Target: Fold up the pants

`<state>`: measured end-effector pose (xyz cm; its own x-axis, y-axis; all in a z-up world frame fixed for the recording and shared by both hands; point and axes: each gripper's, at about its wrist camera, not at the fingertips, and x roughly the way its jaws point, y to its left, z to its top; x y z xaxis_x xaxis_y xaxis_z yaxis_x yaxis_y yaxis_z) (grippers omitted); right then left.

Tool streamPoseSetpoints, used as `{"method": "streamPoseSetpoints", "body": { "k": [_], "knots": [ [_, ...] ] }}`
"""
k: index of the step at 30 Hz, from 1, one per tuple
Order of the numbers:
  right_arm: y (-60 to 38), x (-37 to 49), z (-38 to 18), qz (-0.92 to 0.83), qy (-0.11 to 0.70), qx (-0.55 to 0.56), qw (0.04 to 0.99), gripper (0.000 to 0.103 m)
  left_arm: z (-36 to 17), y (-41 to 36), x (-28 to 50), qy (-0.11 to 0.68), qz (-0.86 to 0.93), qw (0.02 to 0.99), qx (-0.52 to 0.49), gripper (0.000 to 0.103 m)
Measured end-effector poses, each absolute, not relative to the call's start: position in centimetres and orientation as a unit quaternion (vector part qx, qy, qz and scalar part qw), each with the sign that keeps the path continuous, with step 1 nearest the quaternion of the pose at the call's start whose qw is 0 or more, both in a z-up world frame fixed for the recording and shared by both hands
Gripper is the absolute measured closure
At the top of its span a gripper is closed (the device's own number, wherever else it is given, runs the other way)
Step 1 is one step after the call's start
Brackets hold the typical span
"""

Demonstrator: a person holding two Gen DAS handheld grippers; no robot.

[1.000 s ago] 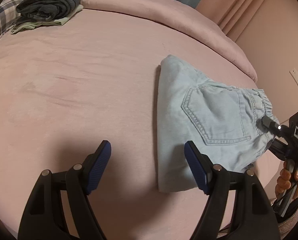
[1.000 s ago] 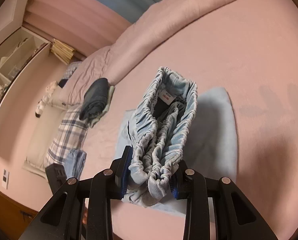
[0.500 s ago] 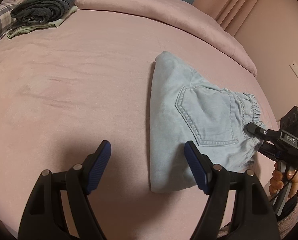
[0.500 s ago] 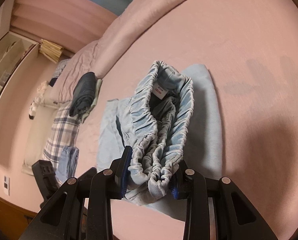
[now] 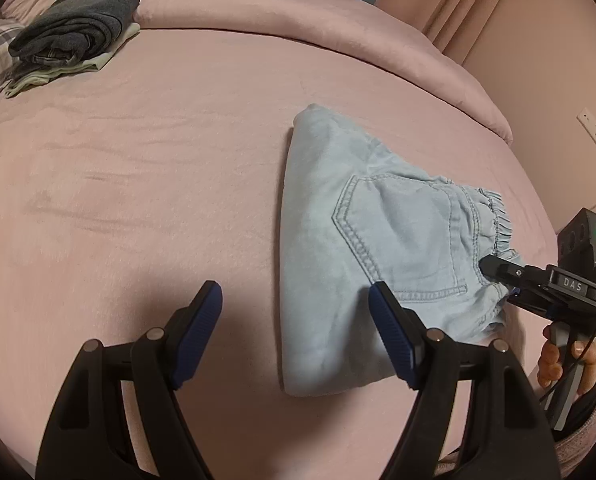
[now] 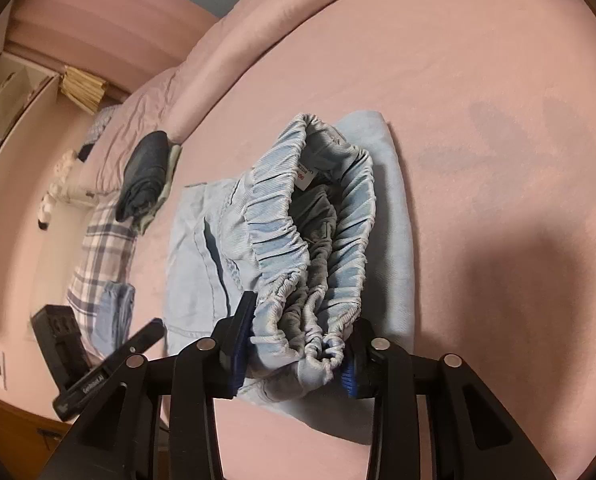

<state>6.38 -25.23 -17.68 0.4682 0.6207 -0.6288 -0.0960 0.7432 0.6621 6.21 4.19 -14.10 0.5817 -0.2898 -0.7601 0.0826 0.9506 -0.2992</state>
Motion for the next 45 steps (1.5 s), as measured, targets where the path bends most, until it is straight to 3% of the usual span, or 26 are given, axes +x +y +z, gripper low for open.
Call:
{"method": "streamPoseSetpoints", "body": {
  "k": [4,10,18,25,33,45],
  "knots": [
    [-25.2,6.1,-16.4,0.204,0.462,0.242,0.828,0.049,-13.9,3.9,6.4,0.443,-0.108,0.883,-0.113,0.027],
    [-26.1,5.1,-14.7,0.171,0.440,0.200,0.858,0.044,-13.2,2.6,7.0,0.437,-0.117,0.886,-0.102,0.027],
    [-24.3,4.9,-11.4,0.165,0.363,0.112,0.910,0.044,-11.6,-1.5,9.0,0.414,-0.152,0.896,-0.054,0.028],
    [-19.7,6.2,-11.4,0.206,0.360,0.039,0.909,0.061,-12.5,-4.3,11.8,0.422,-0.179,0.888,-0.024,0.033],
    [-19.1,6.1,-15.0,0.194,0.421,0.000,0.886,0.061,-15.6,-5.3,16.0,0.470,-0.191,0.861,-0.031,0.033],
    [-18.6,4.2,-13.0,0.182,0.395,0.024,0.900,0.061,-14.2,-2.3,13.6,0.452,-0.181,0.870,-0.072,0.032]
  ]
}}
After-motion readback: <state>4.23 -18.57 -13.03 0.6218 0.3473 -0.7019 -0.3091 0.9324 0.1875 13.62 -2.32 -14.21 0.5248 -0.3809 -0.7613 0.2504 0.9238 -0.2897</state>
